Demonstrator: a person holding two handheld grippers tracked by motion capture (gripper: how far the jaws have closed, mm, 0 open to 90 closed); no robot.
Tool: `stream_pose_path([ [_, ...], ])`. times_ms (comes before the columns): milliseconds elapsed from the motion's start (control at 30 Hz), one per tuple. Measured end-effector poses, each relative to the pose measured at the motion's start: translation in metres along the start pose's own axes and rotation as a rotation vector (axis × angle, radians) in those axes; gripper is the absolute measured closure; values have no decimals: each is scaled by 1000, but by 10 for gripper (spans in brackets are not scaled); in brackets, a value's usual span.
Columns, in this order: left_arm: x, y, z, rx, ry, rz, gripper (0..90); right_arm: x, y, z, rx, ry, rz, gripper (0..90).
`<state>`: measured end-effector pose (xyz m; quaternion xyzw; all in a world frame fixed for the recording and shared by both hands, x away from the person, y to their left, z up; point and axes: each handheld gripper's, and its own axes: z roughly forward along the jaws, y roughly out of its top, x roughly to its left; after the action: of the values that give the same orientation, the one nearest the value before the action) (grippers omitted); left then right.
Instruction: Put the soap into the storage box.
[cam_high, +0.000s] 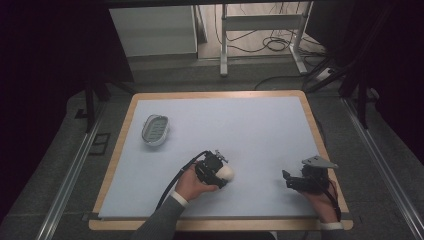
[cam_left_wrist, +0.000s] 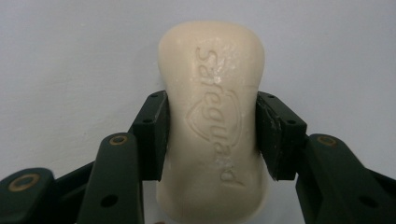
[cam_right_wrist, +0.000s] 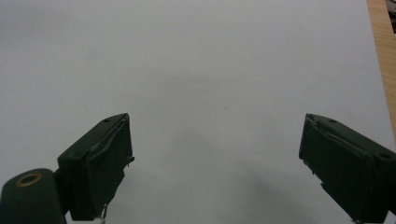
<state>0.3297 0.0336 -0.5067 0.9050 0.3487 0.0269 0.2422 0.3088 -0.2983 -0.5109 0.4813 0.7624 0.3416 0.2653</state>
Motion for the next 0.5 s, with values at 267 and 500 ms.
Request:
stream_pose_path([
  [267,4,0,-11,-23,-13,-1,492,1,0,0,3,0,-2,95],
  [500,2,1,-4,-4,0,11,492,0,0,1,5,-3,-3,95],
])
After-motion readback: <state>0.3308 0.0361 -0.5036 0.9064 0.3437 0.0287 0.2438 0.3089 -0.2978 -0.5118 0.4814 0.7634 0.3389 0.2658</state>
